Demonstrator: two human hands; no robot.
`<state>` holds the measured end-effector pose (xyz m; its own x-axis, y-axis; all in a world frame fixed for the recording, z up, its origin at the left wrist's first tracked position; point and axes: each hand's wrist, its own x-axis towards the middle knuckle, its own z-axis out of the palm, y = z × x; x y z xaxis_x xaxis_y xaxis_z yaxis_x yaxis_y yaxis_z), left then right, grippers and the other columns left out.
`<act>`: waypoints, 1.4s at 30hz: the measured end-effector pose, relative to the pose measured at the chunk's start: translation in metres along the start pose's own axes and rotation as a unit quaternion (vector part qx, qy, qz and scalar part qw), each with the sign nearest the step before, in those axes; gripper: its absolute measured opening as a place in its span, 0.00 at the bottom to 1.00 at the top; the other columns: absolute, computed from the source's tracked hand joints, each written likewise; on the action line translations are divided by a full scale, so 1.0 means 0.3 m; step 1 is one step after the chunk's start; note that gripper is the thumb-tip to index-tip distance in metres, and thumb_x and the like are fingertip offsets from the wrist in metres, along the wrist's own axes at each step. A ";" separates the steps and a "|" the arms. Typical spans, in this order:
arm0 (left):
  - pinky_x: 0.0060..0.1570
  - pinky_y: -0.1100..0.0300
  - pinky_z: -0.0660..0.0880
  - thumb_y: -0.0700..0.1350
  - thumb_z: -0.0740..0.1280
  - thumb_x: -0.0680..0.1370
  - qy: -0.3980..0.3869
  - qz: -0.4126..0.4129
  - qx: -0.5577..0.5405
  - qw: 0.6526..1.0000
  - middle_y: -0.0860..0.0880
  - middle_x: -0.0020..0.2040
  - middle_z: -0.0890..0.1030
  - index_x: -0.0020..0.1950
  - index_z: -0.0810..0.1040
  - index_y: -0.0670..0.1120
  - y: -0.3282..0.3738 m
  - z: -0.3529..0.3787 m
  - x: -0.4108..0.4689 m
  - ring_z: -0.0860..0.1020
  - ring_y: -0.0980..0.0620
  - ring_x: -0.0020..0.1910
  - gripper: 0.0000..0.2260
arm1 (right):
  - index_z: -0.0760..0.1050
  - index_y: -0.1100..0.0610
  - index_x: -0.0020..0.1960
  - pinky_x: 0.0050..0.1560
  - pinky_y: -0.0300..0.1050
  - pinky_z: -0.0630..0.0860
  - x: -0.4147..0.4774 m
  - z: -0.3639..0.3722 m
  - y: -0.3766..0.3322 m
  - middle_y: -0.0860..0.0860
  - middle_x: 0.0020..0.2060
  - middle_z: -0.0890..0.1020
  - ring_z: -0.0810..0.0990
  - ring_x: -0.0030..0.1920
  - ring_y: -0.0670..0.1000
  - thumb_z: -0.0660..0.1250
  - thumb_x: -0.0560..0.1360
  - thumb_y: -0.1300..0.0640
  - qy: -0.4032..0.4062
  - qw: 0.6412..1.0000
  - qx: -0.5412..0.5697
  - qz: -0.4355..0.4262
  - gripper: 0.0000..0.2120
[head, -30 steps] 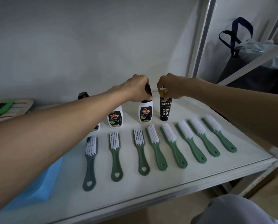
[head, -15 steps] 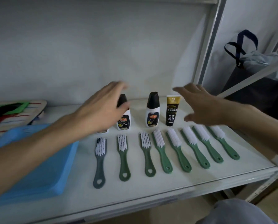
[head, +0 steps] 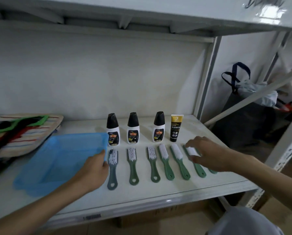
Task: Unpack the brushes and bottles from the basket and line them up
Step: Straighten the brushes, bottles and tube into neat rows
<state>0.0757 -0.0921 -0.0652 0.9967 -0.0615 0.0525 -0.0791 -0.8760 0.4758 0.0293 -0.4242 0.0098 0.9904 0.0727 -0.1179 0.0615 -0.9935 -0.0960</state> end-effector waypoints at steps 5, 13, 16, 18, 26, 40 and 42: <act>0.73 0.66 0.48 0.41 0.57 0.83 0.061 0.188 -0.038 0.980 0.50 0.80 0.57 0.80 0.55 0.46 0.140 0.071 -0.112 0.54 0.55 0.78 0.25 | 0.80 0.58 0.53 0.47 0.40 0.78 0.025 0.129 -0.187 0.51 0.49 0.82 0.80 0.46 0.50 0.61 0.79 0.57 -0.012 0.995 0.097 -0.032 0.10; 0.73 0.61 0.37 0.47 0.52 0.83 -0.047 0.188 0.144 0.971 0.43 0.81 0.47 0.80 0.47 0.40 0.209 0.210 -0.140 0.46 0.51 0.80 0.28 | 0.71 0.63 0.67 0.65 0.55 0.72 0.084 0.371 -0.410 0.59 0.67 0.69 0.68 0.69 0.59 0.61 0.78 0.61 0.007 0.999 -0.003 -0.038 0.18; 0.71 0.64 0.37 0.48 0.51 0.83 -0.041 0.180 0.125 0.975 0.45 0.81 0.49 0.80 0.49 0.41 0.187 0.203 -0.138 0.48 0.52 0.80 0.27 | 0.73 0.63 0.66 0.65 0.52 0.72 0.090 0.394 -0.414 0.58 0.69 0.67 0.66 0.70 0.57 0.60 0.78 0.63 0.026 0.999 0.005 -0.037 0.17; 0.69 0.66 0.36 0.49 0.51 0.84 -0.046 0.178 0.118 0.976 0.46 0.81 0.50 0.80 0.49 0.41 0.176 0.200 -0.141 0.49 0.53 0.80 0.27 | 0.72 0.63 0.67 0.67 0.52 0.71 0.092 0.403 -0.418 0.59 0.71 0.66 0.65 0.71 0.57 0.61 0.77 0.64 0.025 0.999 0.011 -0.043 0.19; 0.75 0.62 0.42 0.51 0.49 0.84 -0.079 0.170 0.094 0.978 0.47 0.81 0.51 0.80 0.50 0.43 0.158 0.204 -0.154 0.49 0.53 0.80 0.26 | 0.65 0.66 0.72 0.73 0.47 0.63 0.080 0.379 -0.407 0.60 0.76 0.60 0.61 0.75 0.56 0.60 0.77 0.65 0.026 0.997 0.037 -0.057 0.24; 0.73 0.64 0.44 0.53 0.53 0.84 -0.107 0.156 0.051 0.981 0.52 0.81 0.48 0.81 0.47 0.46 0.133 0.164 -0.196 0.48 0.56 0.79 0.28 | 0.67 0.64 0.72 0.78 0.51 0.50 0.048 0.417 -0.333 0.63 0.78 0.44 0.47 0.79 0.59 0.53 0.82 0.58 0.032 0.995 0.056 0.076 0.21; 0.75 0.60 0.47 0.53 0.53 0.83 -0.109 0.154 0.045 0.981 0.53 0.81 0.48 0.81 0.47 0.47 0.130 0.170 -0.198 0.48 0.56 0.79 0.28 | 0.65 0.65 0.73 0.78 0.51 0.49 0.047 0.428 -0.334 0.63 0.78 0.43 0.46 0.79 0.59 0.53 0.81 0.60 0.035 0.995 0.058 0.071 0.21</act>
<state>0.0143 -0.1470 -0.0944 0.9062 -0.4227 -0.0125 -0.3853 -0.8373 0.3878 0.0211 -0.3124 -0.1092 0.9946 -0.0773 -0.0694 -0.0897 -0.9761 -0.1981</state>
